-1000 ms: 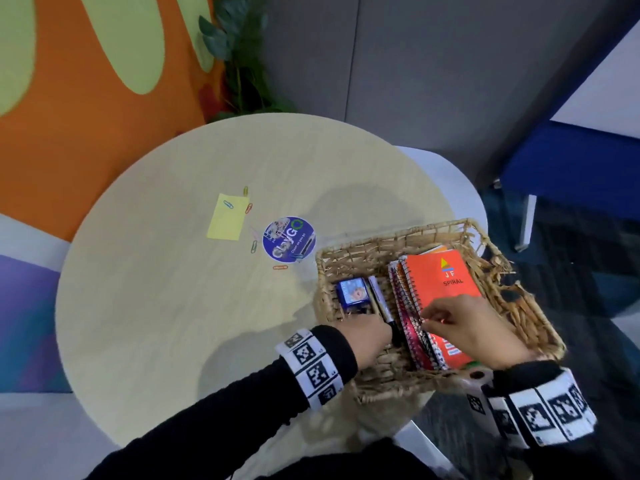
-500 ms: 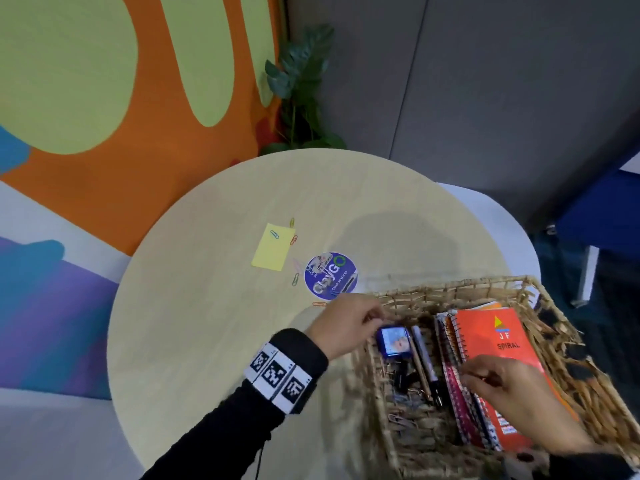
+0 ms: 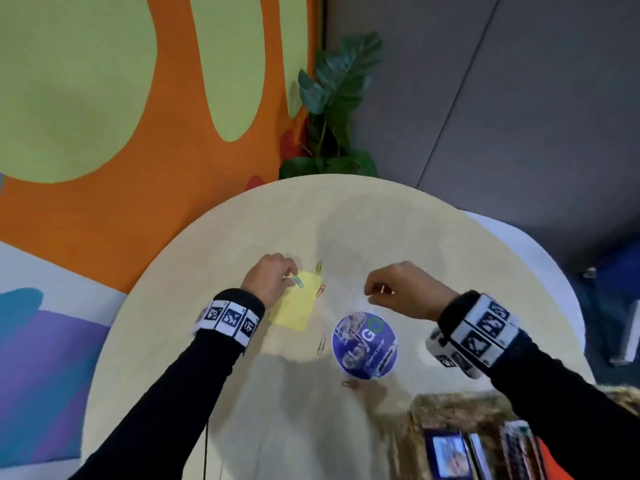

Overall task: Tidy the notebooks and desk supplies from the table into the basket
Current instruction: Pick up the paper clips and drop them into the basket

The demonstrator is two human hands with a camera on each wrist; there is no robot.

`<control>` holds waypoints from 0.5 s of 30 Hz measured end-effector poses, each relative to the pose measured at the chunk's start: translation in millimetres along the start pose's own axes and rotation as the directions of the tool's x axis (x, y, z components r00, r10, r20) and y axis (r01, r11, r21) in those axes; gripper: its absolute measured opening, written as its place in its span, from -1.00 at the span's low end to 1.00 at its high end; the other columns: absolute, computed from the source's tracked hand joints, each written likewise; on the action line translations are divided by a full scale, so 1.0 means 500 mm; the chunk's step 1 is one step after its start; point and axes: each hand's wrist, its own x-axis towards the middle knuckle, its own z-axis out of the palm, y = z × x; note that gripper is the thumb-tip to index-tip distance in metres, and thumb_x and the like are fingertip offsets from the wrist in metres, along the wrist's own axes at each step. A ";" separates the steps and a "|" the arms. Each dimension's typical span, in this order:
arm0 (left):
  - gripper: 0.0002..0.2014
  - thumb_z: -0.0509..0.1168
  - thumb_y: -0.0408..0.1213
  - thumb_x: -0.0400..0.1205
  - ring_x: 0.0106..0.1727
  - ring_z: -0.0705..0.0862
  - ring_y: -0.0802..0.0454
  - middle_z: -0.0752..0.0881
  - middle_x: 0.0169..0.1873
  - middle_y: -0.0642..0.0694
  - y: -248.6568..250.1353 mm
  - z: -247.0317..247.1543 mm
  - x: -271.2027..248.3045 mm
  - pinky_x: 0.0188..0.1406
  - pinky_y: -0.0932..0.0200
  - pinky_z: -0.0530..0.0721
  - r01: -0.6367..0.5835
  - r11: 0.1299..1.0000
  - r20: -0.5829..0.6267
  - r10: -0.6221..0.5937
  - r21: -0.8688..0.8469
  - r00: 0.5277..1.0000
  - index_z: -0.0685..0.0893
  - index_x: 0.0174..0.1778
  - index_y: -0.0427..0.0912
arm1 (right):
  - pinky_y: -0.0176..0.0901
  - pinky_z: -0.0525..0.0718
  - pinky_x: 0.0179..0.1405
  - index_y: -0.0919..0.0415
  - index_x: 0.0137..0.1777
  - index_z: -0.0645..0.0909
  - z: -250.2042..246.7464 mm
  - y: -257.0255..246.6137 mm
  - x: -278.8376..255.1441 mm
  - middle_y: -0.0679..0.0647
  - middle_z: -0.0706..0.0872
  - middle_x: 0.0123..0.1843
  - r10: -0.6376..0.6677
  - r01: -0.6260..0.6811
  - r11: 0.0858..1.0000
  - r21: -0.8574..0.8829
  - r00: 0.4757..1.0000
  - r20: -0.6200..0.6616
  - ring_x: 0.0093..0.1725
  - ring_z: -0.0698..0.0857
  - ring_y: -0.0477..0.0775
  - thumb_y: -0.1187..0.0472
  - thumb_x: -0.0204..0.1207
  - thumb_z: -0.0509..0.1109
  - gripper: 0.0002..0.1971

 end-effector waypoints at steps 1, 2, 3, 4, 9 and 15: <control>-0.79 0.42 -0.33 0.63 0.17 0.67 -0.16 0.75 0.11 -0.23 -0.005 0.003 0.015 0.20 -0.02 0.65 -0.001 1.000 0.004 0.001 -0.005 1.000 0.76 0.17 -0.23 | -0.24 0.53 -0.07 0.20 0.03 0.71 0.015 0.000 0.045 0.09 0.79 0.01 -0.010 0.011 1.000 -0.011 0.999 0.032 -0.09 0.67 0.03 0.21 0.53 0.36 -0.85; -0.80 0.42 -0.33 0.63 0.18 0.66 -0.16 0.75 0.10 -0.22 -0.009 0.007 0.028 0.20 -0.02 0.64 -0.005 1.000 0.007 0.005 -0.010 1.000 0.76 0.16 -0.23 | -0.20 0.54 -0.03 0.23 0.06 0.69 0.034 0.001 0.088 0.12 0.78 0.06 -0.025 0.026 1.000 -0.018 0.998 0.060 -0.01 0.69 0.09 0.23 0.54 0.34 -0.83; -0.80 0.42 -0.33 0.63 0.18 0.65 -0.16 0.75 0.10 -0.21 -0.013 0.012 0.039 0.19 -0.03 0.64 -0.012 1.000 0.008 0.012 -0.013 1.000 0.76 0.15 -0.23 | -0.16 0.55 0.01 0.26 0.09 0.68 0.053 0.001 0.124 0.16 0.75 0.10 -0.038 0.041 0.999 -0.027 0.995 0.088 0.05 0.68 0.13 0.24 0.55 0.33 -0.82; -0.81 0.42 -0.33 0.62 0.18 0.65 -0.16 0.75 0.09 -0.21 -0.018 0.017 0.048 0.18 -0.03 0.64 -0.018 1.000 0.009 0.018 -0.014 1.000 0.76 0.15 -0.23 | -0.13 0.55 0.05 0.28 0.12 0.66 0.071 -0.001 0.157 0.19 0.72 0.13 -0.053 0.058 0.998 -0.037 0.993 0.110 0.10 0.67 0.16 0.27 0.56 0.31 -0.80; -0.81 0.42 -0.33 0.62 0.18 0.64 -0.13 0.73 0.08 -0.18 -0.032 0.037 0.073 0.18 0.00 0.62 -0.042 0.999 0.033 0.042 -0.006 0.999 0.75 0.14 -0.21 | 0.04 0.60 0.06 0.30 0.11 0.65 0.140 0.000 0.262 0.28 0.65 0.12 -0.115 0.140 0.985 -0.097 0.968 0.225 0.11 0.64 0.26 0.36 0.49 0.34 -0.79; -0.82 0.47 -0.39 0.56 0.19 0.64 -0.13 0.74 0.05 -0.20 -0.048 0.055 0.090 0.22 -0.07 0.67 -0.066 0.998 0.127 0.063 0.024 0.990 0.79 0.07 -0.20 | -0.02 0.56 0.01 0.38 -0.08 0.67 0.163 0.014 0.286 0.29 0.66 0.07 -0.111 0.159 0.975 -0.156 0.954 0.278 0.05 0.63 0.25 0.35 0.47 0.35 -0.89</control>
